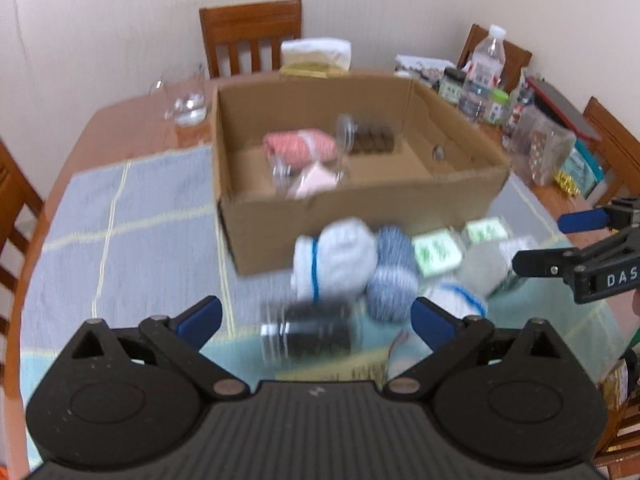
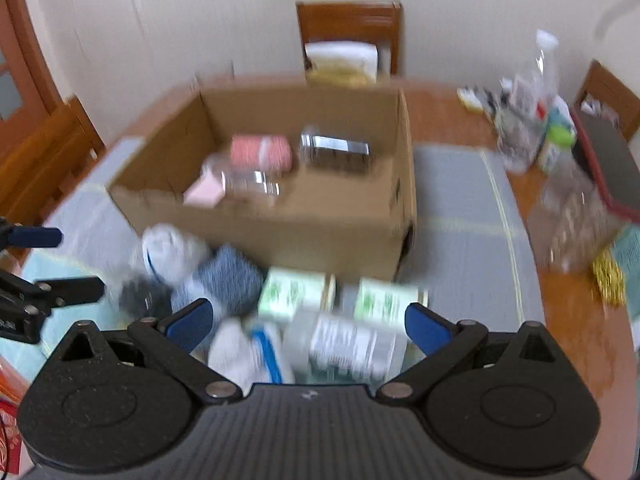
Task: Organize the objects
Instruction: 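Move both tools back from the box toward the pile of items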
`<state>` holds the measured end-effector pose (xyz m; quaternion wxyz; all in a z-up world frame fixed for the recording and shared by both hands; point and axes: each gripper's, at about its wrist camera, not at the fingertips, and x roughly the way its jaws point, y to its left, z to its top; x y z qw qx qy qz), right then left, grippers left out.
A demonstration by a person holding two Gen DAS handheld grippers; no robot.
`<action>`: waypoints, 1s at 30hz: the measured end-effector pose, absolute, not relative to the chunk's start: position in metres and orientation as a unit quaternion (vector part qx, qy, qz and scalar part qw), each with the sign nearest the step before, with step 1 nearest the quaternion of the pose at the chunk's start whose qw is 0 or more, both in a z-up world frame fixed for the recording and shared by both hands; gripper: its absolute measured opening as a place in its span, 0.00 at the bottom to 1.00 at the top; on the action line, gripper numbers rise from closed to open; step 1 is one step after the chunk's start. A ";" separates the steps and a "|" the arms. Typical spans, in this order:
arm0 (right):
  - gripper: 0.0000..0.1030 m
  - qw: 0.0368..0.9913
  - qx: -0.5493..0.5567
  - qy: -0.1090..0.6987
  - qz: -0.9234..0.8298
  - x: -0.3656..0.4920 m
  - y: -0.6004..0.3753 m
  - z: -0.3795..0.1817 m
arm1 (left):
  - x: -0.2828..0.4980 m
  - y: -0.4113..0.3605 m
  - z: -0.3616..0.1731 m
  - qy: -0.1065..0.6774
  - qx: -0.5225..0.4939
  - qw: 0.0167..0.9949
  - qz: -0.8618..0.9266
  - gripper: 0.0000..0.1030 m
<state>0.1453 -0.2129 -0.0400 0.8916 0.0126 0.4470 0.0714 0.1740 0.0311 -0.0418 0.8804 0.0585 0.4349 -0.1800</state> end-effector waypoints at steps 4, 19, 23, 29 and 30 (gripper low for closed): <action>1.00 0.887 0.009 0.461 0.040 0.126 -0.205 -0.064 | 0.163 0.044 -0.062 0.450 0.049 0.876 -0.168 0.97; 1.00 0.880 0.043 0.473 -0.030 0.108 -0.200 -0.097 | 0.152 0.066 -0.098 0.483 0.024 0.865 -0.135 0.97; 1.00 0.893 0.034 0.449 -0.026 0.118 -0.206 -0.095 | 0.157 0.059 -0.097 0.477 0.016 0.871 -0.119 0.97; 1.00 0.895 0.034 0.445 -0.020 0.135 -0.214 -0.106 | 0.160 0.041 -0.099 0.471 0.031 0.877 -0.094 0.98; 1.00 0.894 0.036 0.447 -0.013 0.137 -0.215 -0.109 | 0.159 0.039 -0.100 0.472 0.031 0.876 -0.091 0.98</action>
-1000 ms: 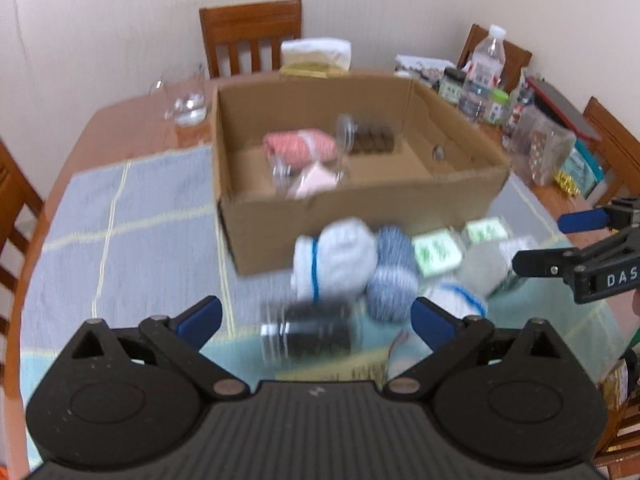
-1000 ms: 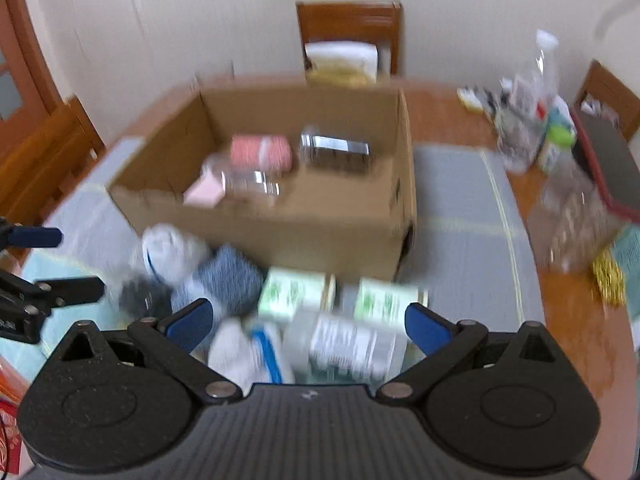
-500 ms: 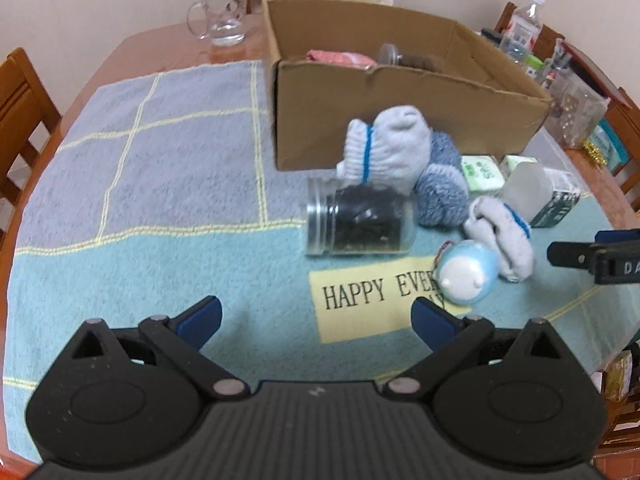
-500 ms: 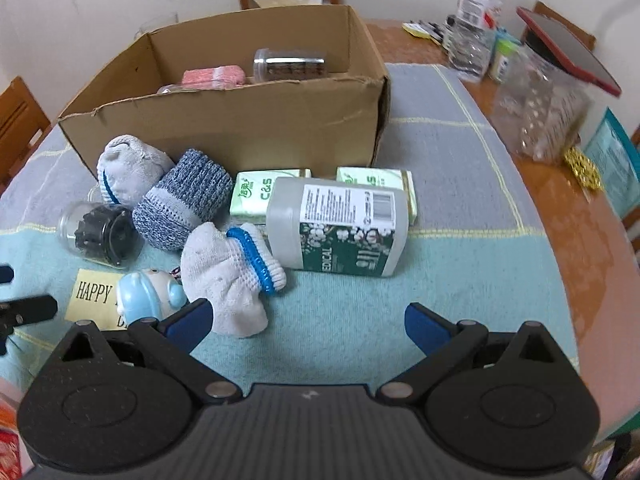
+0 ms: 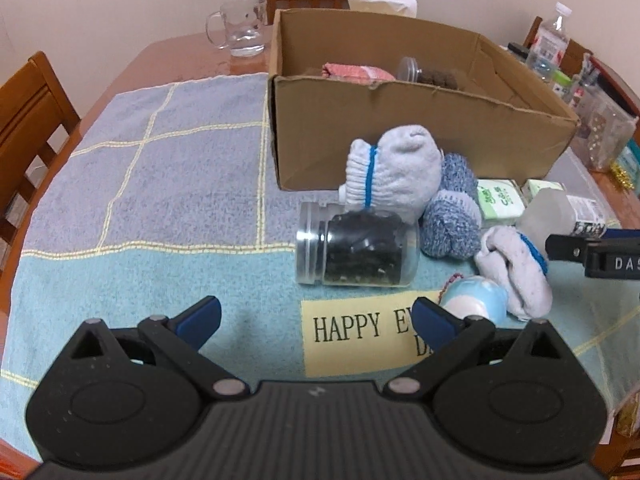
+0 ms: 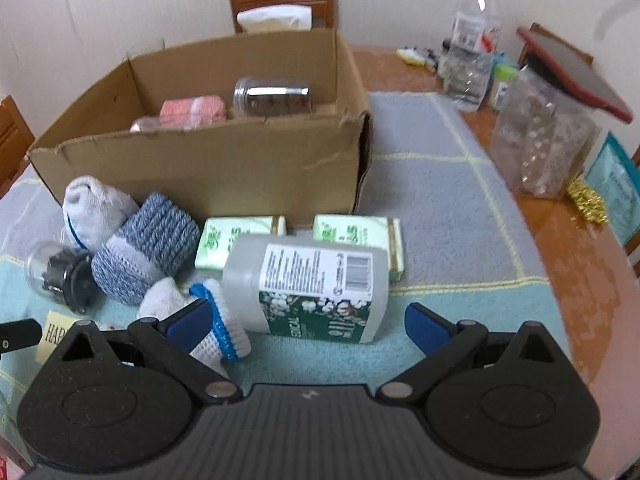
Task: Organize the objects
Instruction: 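Move both tools back from the box toward the pile of items, then grasp the clear jar of dark contents with the left tool while the right tool grasps the white MEDICAL bottle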
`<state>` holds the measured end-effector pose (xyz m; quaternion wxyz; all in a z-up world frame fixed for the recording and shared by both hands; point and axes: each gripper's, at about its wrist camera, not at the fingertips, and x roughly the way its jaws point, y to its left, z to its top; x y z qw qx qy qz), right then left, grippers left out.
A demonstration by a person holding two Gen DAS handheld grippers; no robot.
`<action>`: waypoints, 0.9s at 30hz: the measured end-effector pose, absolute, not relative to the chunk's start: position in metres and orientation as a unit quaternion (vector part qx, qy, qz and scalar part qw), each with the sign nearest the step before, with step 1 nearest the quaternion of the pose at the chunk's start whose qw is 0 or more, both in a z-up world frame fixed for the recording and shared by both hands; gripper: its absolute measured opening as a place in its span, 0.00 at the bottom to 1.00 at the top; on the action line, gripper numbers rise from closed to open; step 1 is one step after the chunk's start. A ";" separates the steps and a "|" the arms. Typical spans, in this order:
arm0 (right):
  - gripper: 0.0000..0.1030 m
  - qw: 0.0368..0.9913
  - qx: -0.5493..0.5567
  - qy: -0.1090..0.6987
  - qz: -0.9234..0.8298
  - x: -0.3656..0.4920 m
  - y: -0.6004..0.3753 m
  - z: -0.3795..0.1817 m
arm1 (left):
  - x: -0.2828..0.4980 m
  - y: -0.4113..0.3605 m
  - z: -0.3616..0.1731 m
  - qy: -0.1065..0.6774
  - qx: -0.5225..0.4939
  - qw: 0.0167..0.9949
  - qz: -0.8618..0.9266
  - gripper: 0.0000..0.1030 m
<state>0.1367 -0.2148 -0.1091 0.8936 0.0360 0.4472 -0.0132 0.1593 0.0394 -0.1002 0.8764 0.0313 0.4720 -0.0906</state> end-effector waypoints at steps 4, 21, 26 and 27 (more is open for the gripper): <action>1.00 0.883 0.064 0.465 0.016 0.139 -0.213 -0.113 | 0.158 0.038 -0.102 0.479 0.035 0.873 -0.081 0.98; 1.00 0.885 0.098 0.443 -0.108 0.145 -0.210 -0.112 | 0.191 0.038 -0.105 0.478 0.062 0.862 -0.156 0.98; 1.00 0.881 0.092 0.443 -0.140 0.135 -0.221 -0.113 | 0.195 0.034 -0.108 0.478 0.066 0.858 -0.177 0.98; 1.00 0.880 0.089 0.443 -0.147 0.134 -0.226 -0.114 | 0.195 0.032 -0.108 0.477 0.068 0.858 -0.179 0.98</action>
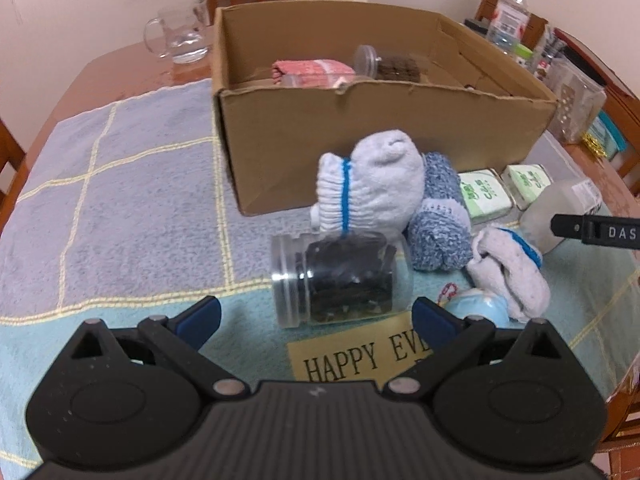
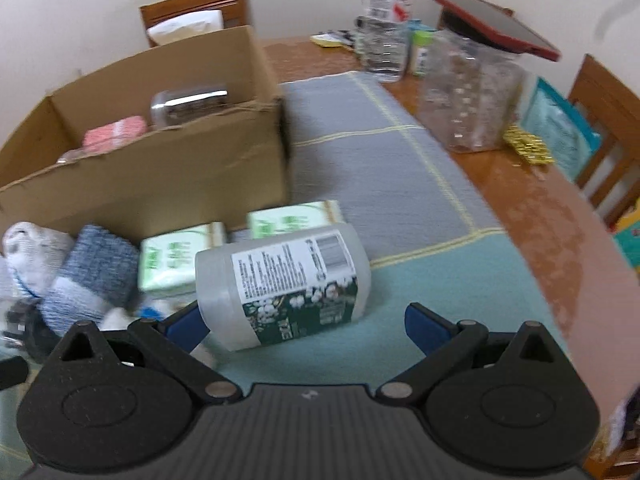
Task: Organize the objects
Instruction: 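Grasp the clear jar of dark contents with the left tool while the right tool grasps the white MEDICAL bottle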
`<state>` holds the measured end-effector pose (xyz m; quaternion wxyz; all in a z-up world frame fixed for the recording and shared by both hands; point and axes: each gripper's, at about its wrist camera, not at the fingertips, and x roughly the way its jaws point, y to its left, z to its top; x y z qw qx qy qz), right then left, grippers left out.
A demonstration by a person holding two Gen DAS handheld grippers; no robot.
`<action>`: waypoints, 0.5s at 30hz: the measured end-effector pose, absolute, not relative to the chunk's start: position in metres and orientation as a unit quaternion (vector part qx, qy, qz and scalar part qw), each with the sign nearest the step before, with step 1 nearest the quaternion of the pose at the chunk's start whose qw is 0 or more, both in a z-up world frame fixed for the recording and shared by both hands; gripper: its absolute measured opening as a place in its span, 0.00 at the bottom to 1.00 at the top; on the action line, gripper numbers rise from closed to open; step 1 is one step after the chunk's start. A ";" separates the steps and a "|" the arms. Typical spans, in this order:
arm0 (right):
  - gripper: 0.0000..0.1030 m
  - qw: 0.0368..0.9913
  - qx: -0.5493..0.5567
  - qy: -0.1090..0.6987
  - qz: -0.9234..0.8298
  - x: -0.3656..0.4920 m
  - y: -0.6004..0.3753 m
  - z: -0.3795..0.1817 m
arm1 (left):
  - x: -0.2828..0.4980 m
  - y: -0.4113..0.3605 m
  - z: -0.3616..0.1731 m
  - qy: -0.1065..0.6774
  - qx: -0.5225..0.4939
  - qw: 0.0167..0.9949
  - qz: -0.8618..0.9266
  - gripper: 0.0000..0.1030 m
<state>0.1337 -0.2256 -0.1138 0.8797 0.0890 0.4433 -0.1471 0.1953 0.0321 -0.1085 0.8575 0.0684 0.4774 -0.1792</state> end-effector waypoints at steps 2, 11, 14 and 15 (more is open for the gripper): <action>1.00 0.876 0.089 0.444 -0.163 0.132 -0.236 -0.115 | 0.197 0.029 -0.109 0.476 0.071 0.857 -0.183 0.98; 1.00 0.880 0.046 0.458 -0.118 0.135 -0.250 -0.129 | 0.209 0.015 -0.114 0.477 0.070 0.858 -0.178 0.98; 1.00 0.878 0.028 0.468 -0.101 0.137 -0.251 -0.135 | 0.210 0.011 -0.116 0.477 0.072 0.859 -0.171 0.98; 1.00 0.876 0.025 0.473 -0.094 0.138 -0.252 -0.138 | 0.211 0.011 -0.117 0.477 0.072 0.860 -0.169 0.98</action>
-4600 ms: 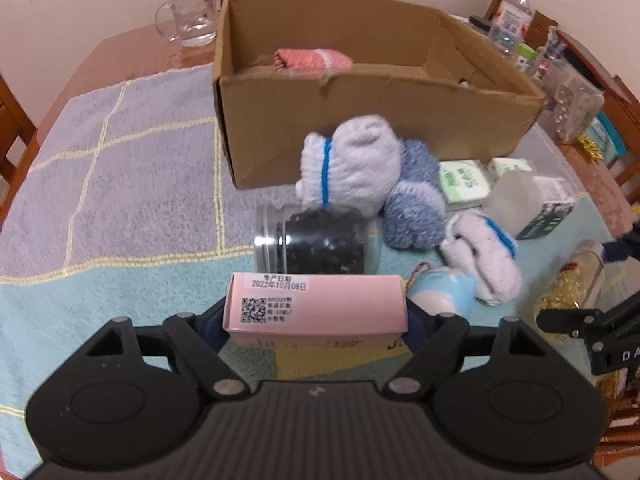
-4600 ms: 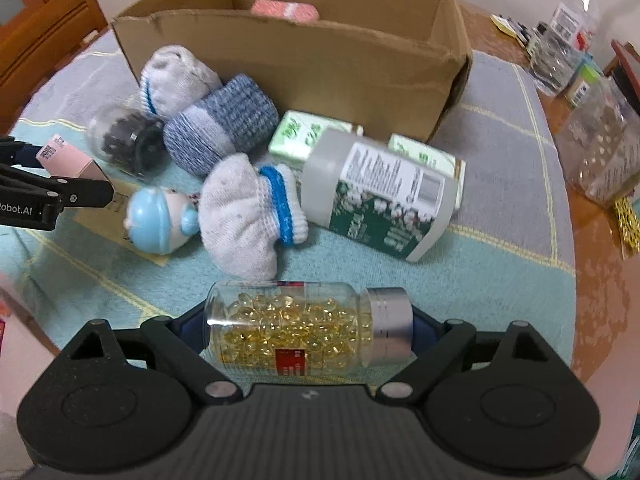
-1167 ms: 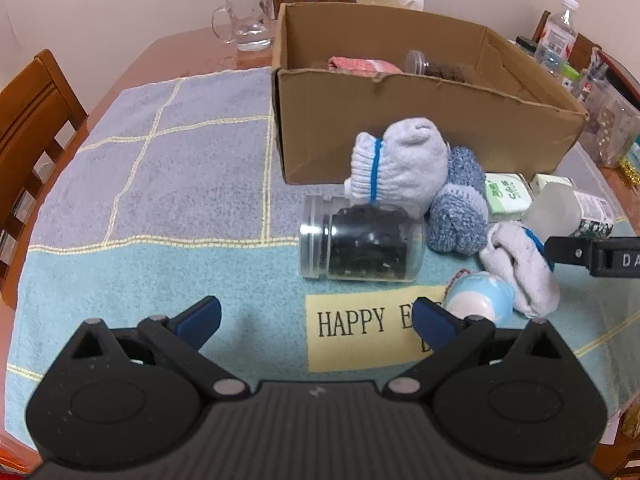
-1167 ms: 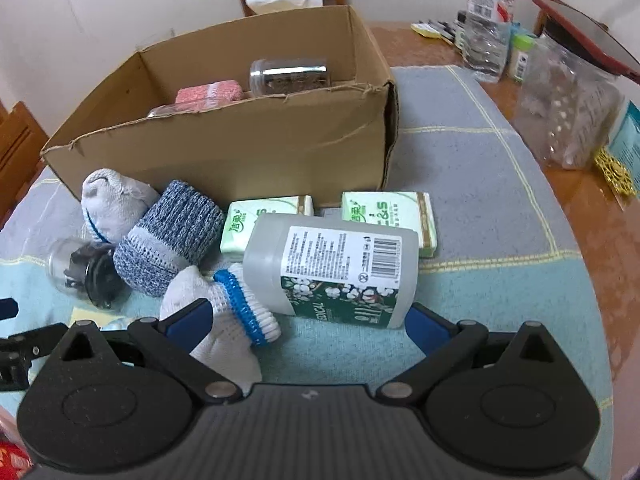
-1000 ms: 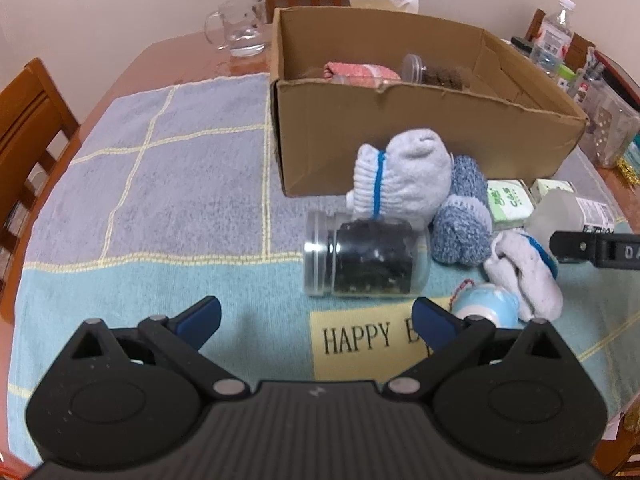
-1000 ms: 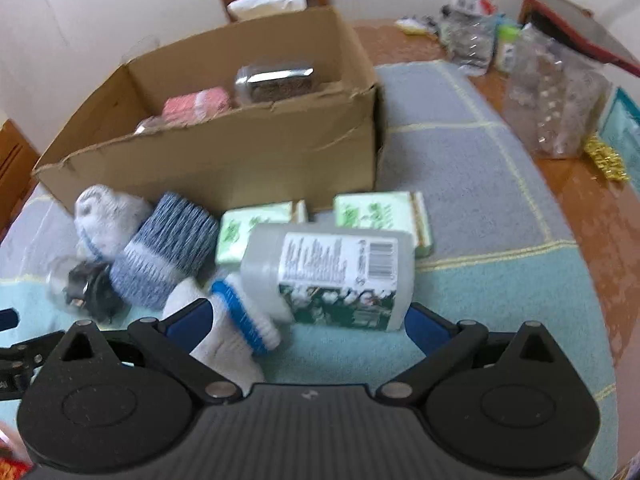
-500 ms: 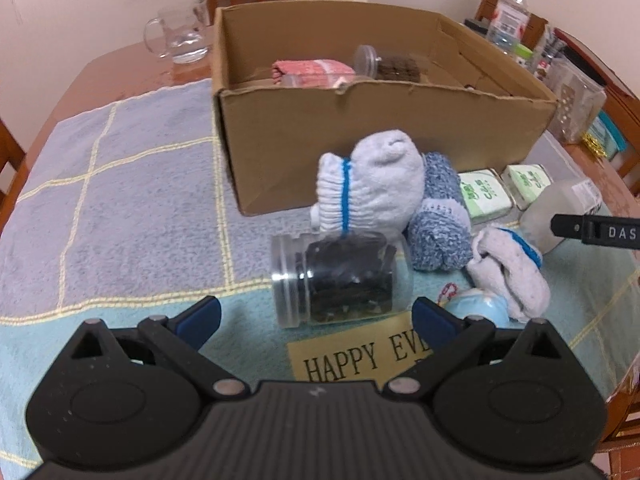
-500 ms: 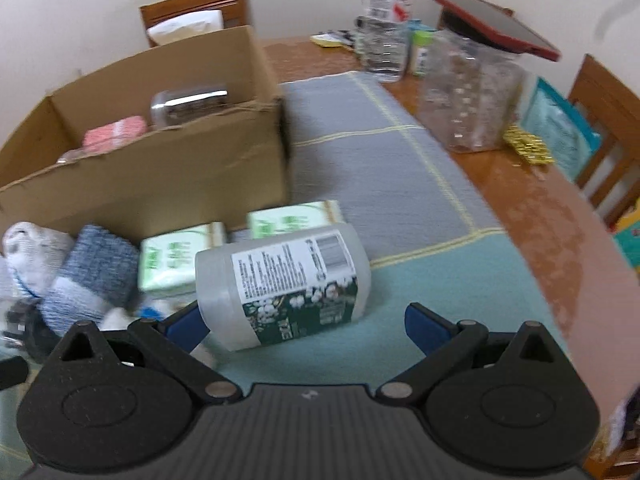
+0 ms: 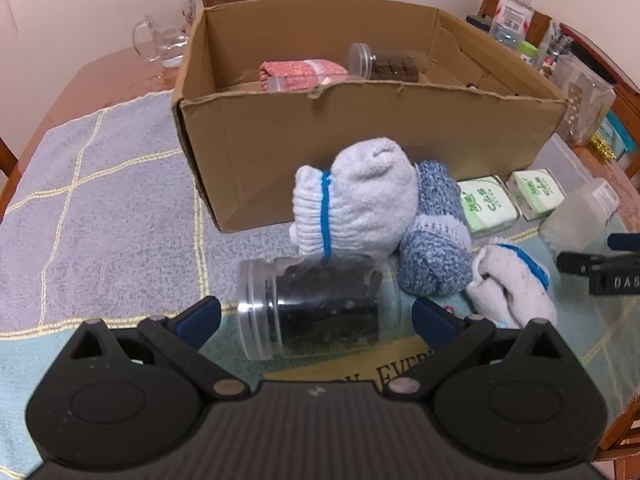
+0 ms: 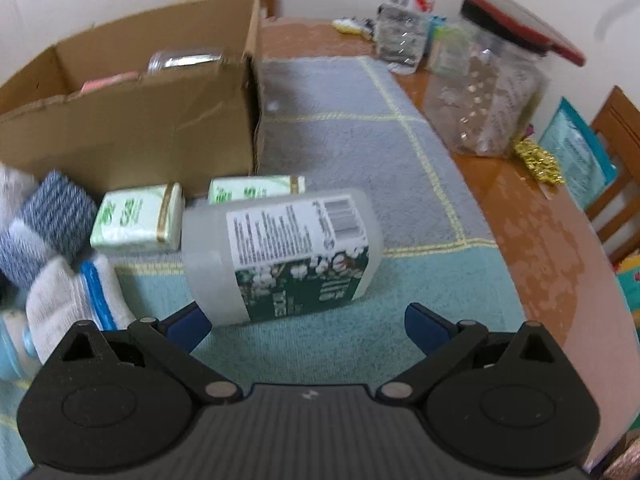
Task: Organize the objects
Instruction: 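Grasp the clear jar of dark contents with the left tool while the right tool grasps the white MEDICAL bottle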
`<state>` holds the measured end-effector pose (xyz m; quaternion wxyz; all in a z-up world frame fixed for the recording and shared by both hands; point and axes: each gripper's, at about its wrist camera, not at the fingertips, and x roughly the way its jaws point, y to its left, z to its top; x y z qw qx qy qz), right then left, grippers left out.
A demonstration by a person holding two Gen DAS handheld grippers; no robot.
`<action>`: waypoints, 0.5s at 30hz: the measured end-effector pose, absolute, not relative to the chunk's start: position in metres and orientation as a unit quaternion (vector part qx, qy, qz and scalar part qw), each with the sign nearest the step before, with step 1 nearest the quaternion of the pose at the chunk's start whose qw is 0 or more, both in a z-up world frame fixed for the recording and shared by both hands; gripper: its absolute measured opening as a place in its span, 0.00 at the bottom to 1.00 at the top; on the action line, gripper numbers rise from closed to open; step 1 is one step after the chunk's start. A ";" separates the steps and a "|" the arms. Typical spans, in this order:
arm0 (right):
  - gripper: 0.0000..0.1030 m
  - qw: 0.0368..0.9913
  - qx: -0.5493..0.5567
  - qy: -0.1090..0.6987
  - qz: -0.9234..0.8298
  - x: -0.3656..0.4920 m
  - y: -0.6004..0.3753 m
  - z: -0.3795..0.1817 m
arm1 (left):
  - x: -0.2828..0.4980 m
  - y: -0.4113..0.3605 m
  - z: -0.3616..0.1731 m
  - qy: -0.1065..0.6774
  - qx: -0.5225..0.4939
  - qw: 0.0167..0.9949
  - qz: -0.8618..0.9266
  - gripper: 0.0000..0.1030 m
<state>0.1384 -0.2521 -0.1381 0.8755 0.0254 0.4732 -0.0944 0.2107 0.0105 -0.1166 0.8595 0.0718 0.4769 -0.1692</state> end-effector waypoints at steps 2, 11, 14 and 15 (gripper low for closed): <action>1.00 0.872 0.021 0.483 -0.082 0.140 -0.253 -0.143 | 0.212 0.010 -0.117 0.478 0.073 0.860 -0.164 0.98; 1.00 0.875 0.020 0.481 -0.051 0.147 -0.259 -0.144 | 0.216 0.020 -0.124 0.485 0.064 0.864 -0.117 0.99; 1.00 0.876 0.017 0.480 -0.043 0.149 -0.260 -0.143 | 0.214 0.025 -0.125 0.485 0.066 0.866 -0.100 0.99; 1.00 0.877 0.016 0.479 -0.041 0.149 -0.261 -0.143 | 0.214 0.027 -0.127 0.486 0.068 0.866 -0.095 0.99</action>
